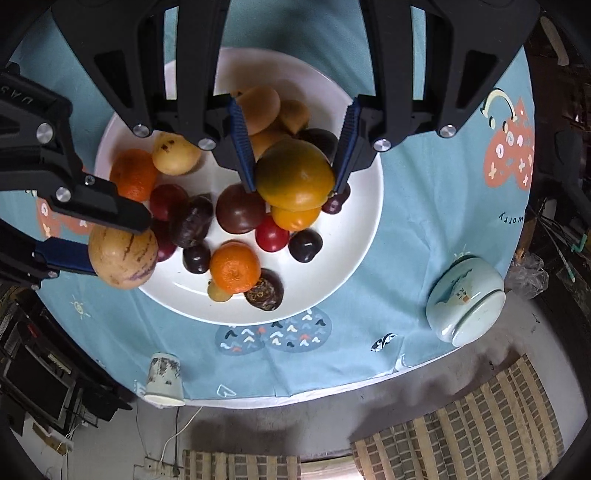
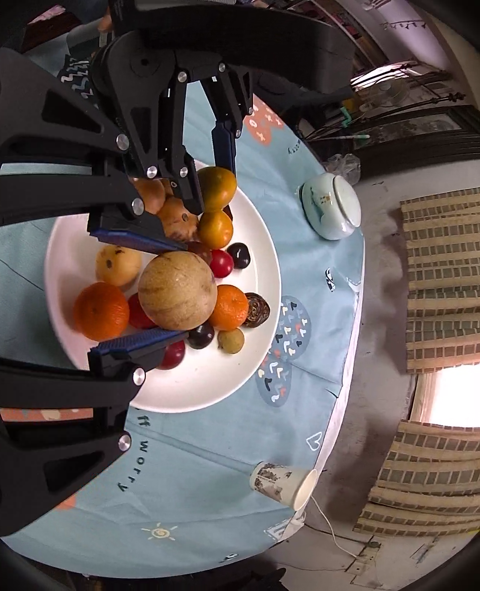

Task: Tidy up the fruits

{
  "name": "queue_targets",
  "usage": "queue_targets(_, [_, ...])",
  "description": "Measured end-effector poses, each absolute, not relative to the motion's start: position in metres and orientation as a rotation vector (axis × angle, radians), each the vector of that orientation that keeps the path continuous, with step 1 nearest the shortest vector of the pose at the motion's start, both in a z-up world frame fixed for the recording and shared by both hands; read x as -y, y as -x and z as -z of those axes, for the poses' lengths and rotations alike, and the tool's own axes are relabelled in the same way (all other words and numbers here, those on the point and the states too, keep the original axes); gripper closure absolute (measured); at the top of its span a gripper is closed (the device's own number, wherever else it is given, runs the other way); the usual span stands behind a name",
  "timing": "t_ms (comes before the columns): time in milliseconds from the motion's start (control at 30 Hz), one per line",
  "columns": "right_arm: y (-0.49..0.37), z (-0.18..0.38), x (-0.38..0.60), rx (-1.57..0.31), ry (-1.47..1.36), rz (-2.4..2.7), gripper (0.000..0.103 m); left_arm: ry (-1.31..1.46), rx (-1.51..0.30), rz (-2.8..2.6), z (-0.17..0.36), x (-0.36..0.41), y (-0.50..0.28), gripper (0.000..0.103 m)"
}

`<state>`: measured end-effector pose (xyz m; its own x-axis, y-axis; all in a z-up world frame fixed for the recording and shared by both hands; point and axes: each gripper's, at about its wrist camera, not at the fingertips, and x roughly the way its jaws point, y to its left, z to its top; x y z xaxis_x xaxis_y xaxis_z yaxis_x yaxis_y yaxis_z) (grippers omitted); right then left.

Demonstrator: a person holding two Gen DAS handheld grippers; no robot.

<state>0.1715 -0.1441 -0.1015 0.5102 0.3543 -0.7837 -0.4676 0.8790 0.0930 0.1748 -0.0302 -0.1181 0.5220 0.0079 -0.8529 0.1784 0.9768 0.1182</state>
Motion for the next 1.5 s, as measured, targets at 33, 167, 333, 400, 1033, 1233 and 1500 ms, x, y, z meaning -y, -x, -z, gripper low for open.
queue_targets(33, [-0.176, 0.103, 0.142, -0.917, 0.145, -0.494, 0.063, -0.21, -1.024, 0.101, 0.119, 0.031, -0.177, 0.061])
queue_targets(167, [-0.189, 0.113, 0.135, -0.952, 0.144, -0.497, 0.063, -0.245, -1.042, 0.096, 0.126, 0.034, -0.182, 0.061])
queue_targets(333, [-0.2, 0.122, 0.138, -0.978, 0.11, -0.49, 0.063, -0.268, -1.047, 0.094, 0.134, 0.035, -0.182, 0.061])
queue_targets(400, [-0.203, 0.124, 0.14, -0.991, 0.09, -0.487, 0.063, -0.269, -1.046, 0.09, 0.135, 0.036, -0.181, 0.061])
queue_targets(1033, [-0.163, 0.039, 0.175, -0.892, -0.001, -0.471, 0.036, -0.226, -0.891, 0.01, 0.067, 0.024, -0.134, 0.029])
queue_targets(1233, [-0.079, 0.015, 0.205, -0.78, -0.088, -0.438, 0.033, -0.176, -0.696, 0.022, -0.003, 0.034, -0.078, 0.005])
queue_targets(1500, [-0.028, 0.028, 0.207, -0.825, -0.125, -0.448, 0.033, -0.213, -0.62, 0.076, -0.037, 0.066, -0.04, 0.003])
